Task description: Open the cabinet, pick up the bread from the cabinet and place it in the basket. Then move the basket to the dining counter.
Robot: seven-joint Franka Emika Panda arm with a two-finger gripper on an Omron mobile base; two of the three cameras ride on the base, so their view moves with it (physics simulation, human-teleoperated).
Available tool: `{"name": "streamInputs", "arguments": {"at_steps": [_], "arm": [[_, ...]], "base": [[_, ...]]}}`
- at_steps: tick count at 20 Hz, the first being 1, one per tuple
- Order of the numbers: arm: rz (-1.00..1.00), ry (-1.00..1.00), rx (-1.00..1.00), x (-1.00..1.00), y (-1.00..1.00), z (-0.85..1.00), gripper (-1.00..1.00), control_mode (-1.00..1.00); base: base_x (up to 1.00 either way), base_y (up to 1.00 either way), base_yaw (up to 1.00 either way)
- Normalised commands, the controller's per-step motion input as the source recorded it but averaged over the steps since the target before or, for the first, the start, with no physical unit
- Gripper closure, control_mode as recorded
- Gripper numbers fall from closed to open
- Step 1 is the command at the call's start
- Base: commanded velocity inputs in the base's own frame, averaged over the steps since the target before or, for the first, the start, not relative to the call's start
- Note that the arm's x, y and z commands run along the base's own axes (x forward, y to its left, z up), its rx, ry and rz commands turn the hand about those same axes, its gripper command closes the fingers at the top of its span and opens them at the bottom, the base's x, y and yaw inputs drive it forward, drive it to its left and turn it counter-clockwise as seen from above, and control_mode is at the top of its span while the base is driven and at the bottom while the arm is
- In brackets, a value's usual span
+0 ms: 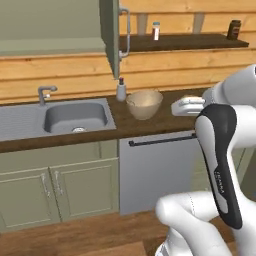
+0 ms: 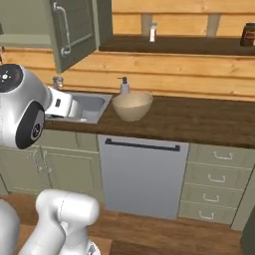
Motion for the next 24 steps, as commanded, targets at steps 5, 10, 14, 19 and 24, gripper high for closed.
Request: {"name": "streamInputs", "arguments": {"at_steps": [5,10,14,19,24], "arm": [[0.0,0.0,0.0,0.0,0.0,0.0,1.0,1.0],[0.0,0.0,0.0,0.0,0.0,0.0,1.0,1.0],[0.0,0.0,0.0,0.0,0.0,0.0,1.0,1.0],[0.0,0.0,0.0,0.0,0.0,0.0,1.0,1.0],[0.0,0.0,0.0,0.0,0.0,0.0,1.0,1.0]], "base": [[1.0,-0.98,0.04],[0.93,-0.48,0.1],[0.51,-0.03,0.08],[0.53,0.01,0.07],[0.32,0.0,0.07]]}}
